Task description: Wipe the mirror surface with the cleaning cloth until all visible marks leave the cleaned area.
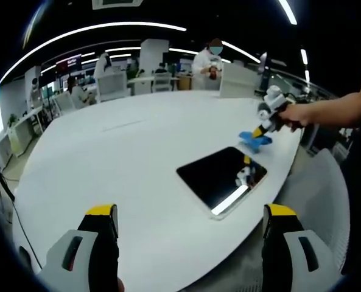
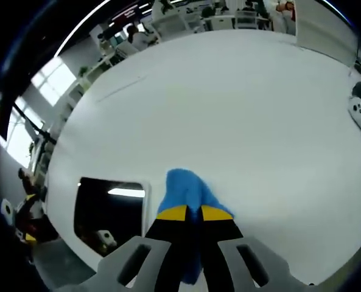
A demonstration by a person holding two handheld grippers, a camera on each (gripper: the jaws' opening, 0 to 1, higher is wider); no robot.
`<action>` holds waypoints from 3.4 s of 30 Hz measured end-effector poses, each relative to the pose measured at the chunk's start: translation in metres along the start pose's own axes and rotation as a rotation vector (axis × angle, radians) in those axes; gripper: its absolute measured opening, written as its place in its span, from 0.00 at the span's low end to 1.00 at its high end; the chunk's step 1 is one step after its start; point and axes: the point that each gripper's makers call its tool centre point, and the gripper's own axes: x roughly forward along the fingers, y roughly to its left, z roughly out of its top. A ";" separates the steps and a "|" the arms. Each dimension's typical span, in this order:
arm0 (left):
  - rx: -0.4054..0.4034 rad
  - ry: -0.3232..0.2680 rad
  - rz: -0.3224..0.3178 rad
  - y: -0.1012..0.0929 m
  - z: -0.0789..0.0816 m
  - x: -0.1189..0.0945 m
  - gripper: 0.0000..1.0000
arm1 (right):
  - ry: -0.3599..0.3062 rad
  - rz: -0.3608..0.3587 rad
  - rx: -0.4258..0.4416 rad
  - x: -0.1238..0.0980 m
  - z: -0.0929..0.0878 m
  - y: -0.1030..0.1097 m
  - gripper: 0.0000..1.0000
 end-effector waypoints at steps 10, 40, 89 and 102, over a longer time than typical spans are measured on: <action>0.000 0.006 0.003 0.001 -0.002 -0.003 0.99 | 0.017 -0.006 -0.052 0.014 -0.006 0.002 0.02; -0.013 0.046 -0.026 -0.009 -0.014 -0.003 0.99 | -0.055 0.157 -0.275 -0.003 -0.004 0.019 0.14; -0.030 -0.026 0.060 -0.006 -0.027 -0.017 0.99 | -0.397 0.173 -0.450 -0.106 -0.078 -0.001 1.00; 0.059 0.040 -0.012 -0.018 -0.034 -0.012 0.99 | -0.396 0.164 -0.422 -0.113 -0.088 -0.008 1.00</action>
